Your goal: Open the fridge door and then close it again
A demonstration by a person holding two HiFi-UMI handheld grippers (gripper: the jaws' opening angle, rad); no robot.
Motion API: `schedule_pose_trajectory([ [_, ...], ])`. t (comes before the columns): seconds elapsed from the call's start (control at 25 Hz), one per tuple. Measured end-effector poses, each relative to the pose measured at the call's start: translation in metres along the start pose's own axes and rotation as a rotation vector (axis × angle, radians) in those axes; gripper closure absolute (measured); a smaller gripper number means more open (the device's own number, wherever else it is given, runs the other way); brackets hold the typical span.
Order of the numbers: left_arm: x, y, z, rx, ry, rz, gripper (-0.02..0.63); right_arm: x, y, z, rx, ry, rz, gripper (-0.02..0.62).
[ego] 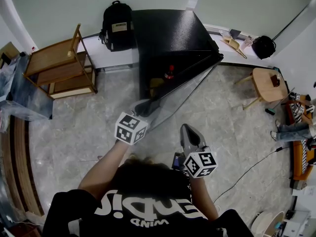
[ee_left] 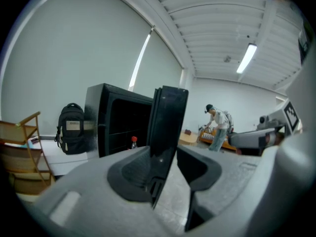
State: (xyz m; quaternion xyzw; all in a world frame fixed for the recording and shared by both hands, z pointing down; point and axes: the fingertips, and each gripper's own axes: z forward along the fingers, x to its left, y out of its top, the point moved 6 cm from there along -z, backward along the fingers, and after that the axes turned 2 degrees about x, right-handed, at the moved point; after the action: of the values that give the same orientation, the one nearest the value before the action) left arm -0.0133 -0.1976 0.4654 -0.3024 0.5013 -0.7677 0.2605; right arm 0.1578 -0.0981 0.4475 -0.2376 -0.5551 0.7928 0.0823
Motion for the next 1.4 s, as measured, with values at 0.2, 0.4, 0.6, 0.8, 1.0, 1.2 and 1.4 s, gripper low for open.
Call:
schedule_pose_trajectory([
  [0.2, 0.014, 0.002, 0.003, -0.008, 0.016, -0.005, 0.436, -0.004, 0.001, 0.006, 0.002, 0.001, -0.001, 0.598],
  [0.4, 0.026, 0.004, 0.006, -0.013, 0.03, -0.009, 0.434, -0.007, 0.002, 0.012, 0.005, -0.001, -0.002, 0.598],
  [0.6, 0.04, 0.009, 0.008, -0.02, 0.045, -0.017, 0.431, -0.008, 0.006, 0.021, 0.006, 0.0, -0.004, 0.598],
  [0.8, 0.053, 0.012, 0.013, -0.02, 0.057, -0.025, 0.431, -0.009, 0.008, 0.03, 0.009, 0.008, -0.006, 0.598],
  [1.0, 0.068, 0.015, 0.016, -0.033, 0.076, -0.045, 0.432, -0.009, 0.009, 0.04, 0.017, 0.015, -0.009, 0.597],
  [1.2, 0.082, 0.017, 0.02, -0.049, 0.097, -0.076, 0.449, -0.011, 0.009, 0.047, 0.021, 0.016, -0.012, 0.597],
  [1.4, 0.094, 0.021, 0.024, -0.052, 0.113, -0.076, 0.454, -0.014, 0.01, 0.049, 0.023, 0.01, -0.012, 0.598],
])
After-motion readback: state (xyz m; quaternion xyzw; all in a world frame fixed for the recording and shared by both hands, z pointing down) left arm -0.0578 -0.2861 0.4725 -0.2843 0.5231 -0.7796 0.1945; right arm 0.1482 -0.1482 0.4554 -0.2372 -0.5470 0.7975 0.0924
